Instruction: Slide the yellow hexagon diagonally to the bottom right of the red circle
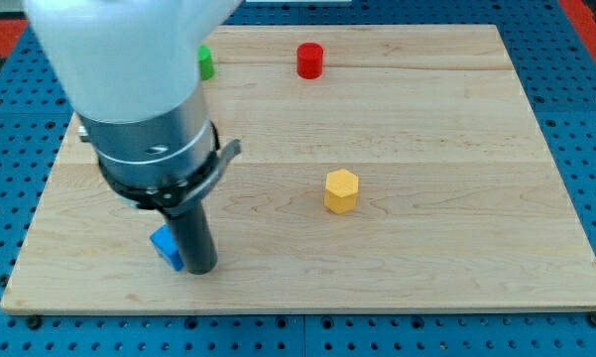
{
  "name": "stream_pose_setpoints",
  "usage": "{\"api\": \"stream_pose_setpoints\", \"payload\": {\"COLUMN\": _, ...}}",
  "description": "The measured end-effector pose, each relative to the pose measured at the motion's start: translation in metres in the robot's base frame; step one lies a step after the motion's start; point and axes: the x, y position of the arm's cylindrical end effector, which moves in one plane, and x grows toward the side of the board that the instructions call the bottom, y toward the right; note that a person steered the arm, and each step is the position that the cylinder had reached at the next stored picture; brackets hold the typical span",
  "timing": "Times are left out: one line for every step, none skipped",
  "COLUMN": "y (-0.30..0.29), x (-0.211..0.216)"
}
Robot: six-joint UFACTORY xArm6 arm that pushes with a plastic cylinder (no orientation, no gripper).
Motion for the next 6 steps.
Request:
{"api": "stream_pose_setpoints", "payload": {"y": -0.017, "x": -0.003}}
{"api": "stream_pose_setpoints", "payload": {"y": 0.031, "x": -0.014}}
{"api": "stream_pose_setpoints", "payload": {"y": 0.119, "x": -0.025}}
{"api": "stream_pose_setpoints", "payload": {"y": 0.139, "x": -0.054}}
{"api": "stream_pose_setpoints", "payload": {"y": 0.142, "x": -0.087}}
{"api": "stream_pose_setpoints", "payload": {"y": 0.142, "x": -0.118}}
